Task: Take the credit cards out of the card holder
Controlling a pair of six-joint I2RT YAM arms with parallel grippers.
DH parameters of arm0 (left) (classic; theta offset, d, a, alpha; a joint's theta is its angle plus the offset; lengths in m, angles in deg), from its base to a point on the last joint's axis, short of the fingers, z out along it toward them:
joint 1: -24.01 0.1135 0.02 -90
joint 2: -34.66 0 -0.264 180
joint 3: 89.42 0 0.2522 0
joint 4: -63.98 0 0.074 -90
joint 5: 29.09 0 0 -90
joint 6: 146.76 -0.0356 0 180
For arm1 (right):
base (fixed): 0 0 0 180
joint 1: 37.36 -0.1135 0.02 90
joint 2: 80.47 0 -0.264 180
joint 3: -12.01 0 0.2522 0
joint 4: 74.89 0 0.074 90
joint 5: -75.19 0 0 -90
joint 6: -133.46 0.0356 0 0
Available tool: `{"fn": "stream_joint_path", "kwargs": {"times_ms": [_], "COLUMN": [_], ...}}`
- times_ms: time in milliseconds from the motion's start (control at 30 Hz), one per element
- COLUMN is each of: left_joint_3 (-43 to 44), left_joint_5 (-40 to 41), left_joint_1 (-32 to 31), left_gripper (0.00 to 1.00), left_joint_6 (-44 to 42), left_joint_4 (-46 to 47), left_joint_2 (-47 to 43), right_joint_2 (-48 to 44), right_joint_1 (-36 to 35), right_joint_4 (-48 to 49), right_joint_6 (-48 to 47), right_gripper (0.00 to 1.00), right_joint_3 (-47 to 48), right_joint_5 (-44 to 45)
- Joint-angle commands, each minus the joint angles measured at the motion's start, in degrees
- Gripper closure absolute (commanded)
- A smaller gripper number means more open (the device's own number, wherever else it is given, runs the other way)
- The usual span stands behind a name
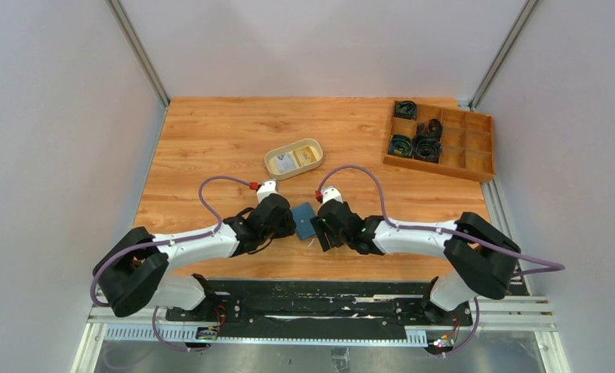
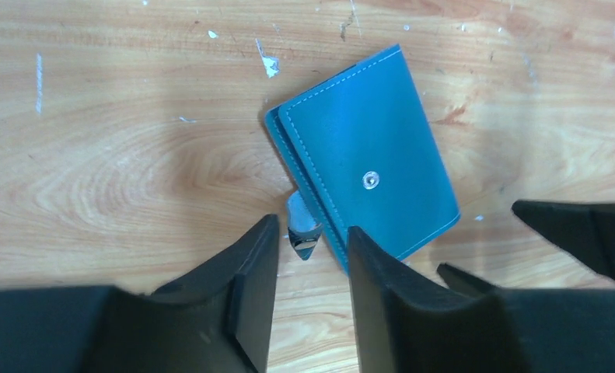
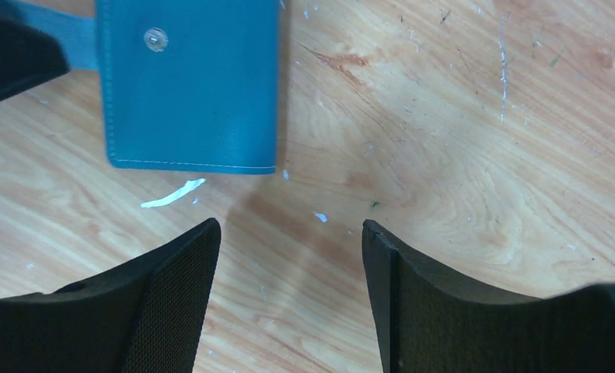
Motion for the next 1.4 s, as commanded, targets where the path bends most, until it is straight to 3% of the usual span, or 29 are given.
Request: {"fn": "stream_joint_path", "kwargs": {"times_ms": [0,133,300,567,767,933,1367], "left_joint_3": [-0.9,1.1,5.7,4.1,10.3,14.8,13.7], "left_joint_5": [-0.2,2.5,7.0,0.3,-4.1,0.9,5.8], "left_joint_1": [-0.3,-0.2,1.0,11.9,15.2,15.7,18.8], "left_gripper": [0.50,0.29,0.19,0.23,0.27,0.30,0.31], "left_joint_6": [1.2,-0.5,-6.4,-10.1,-13.3,-12.6,-9.9], "left_joint_4": [-2.7,-7.8,-13.8,-7.1,-4.2,-7.8,-11.3], "left_joint_2": [-2.1,-5.5,-7.8,-3.3,6.7,12.6,15.4], "right_joint_2": [5.1,8.7,12.6,16.3,17.4,17.4,20.4], "right_joint_1": [-0.8,-0.8,0.0,4.7,7.3,7.6,11.0], "right_joint_4": [-4.2,-4.1,-4.3,-1.6,-0.5,1.9,5.8], "right_joint_6": [0.9,0.5,-2.4,-4.9,-5.0,-5.3,-4.4], "right_gripper": [0.29,0.29,0.28,0.28,0.28,0.28,0.28], "right_joint_3": [3.4,5.7,9.3,13.5,14.0,13.4,14.4], "right_joint_5": [3.8,4.7,7.1,4.4,1.5,0.3,-6.0]}}
